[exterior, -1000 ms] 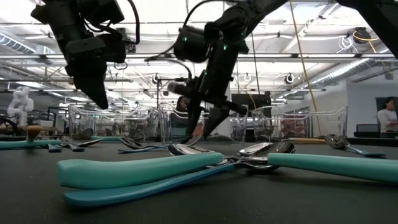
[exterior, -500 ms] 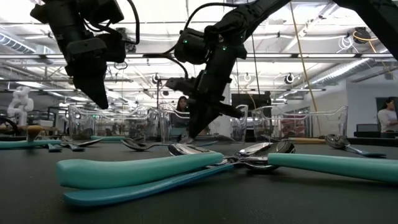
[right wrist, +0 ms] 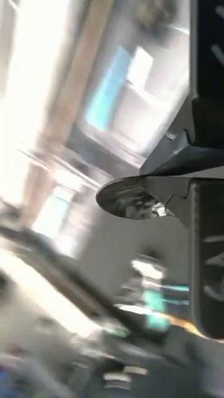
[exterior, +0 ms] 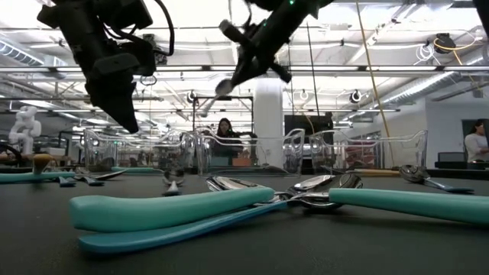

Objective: Sort silverware by color (type)
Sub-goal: Put the blue spoon into the middle transparent bin, then put the light blue spoon into the left transparent bin

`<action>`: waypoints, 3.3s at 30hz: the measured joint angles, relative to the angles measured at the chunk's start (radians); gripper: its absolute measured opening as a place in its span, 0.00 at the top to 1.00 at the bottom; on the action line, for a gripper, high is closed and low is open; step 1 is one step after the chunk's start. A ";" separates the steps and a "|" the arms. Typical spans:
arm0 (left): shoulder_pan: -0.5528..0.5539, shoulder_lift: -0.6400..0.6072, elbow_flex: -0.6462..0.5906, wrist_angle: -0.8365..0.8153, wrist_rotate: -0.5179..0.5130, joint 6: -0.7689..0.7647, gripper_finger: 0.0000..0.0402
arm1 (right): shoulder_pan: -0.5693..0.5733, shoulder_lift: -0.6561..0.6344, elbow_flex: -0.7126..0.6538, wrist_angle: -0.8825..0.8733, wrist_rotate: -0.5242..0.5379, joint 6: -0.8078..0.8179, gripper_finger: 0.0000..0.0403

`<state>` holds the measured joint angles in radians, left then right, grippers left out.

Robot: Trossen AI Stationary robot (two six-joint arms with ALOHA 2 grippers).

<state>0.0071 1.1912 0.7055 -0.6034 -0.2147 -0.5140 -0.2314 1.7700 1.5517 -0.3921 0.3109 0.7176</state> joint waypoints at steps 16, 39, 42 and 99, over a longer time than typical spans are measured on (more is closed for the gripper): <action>0.024 0.000 0.000 0.028 -0.056 -0.079 0.93 | -0.106 0.038 -0.002 -0.075 0.264 0.357 0.94; 0.023 0.000 0.000 -0.189 -0.007 -0.209 0.93 | -0.017 0.071 0.000 0.096 -0.202 -0.139 0.58; 0.023 -0.019 0.000 -0.253 0.030 -0.213 0.93 | 0.015 0.119 0.000 0.199 -0.275 -0.209 0.61; 0.040 -0.228 -0.006 0.125 -0.048 -0.318 0.85 | 0.115 0.234 0.000 0.269 -0.440 -0.194 0.65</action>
<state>0.0474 0.9630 0.6994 -0.4783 -0.2630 -0.8319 -0.1160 2.0037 1.5513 -0.1228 -0.1287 0.5238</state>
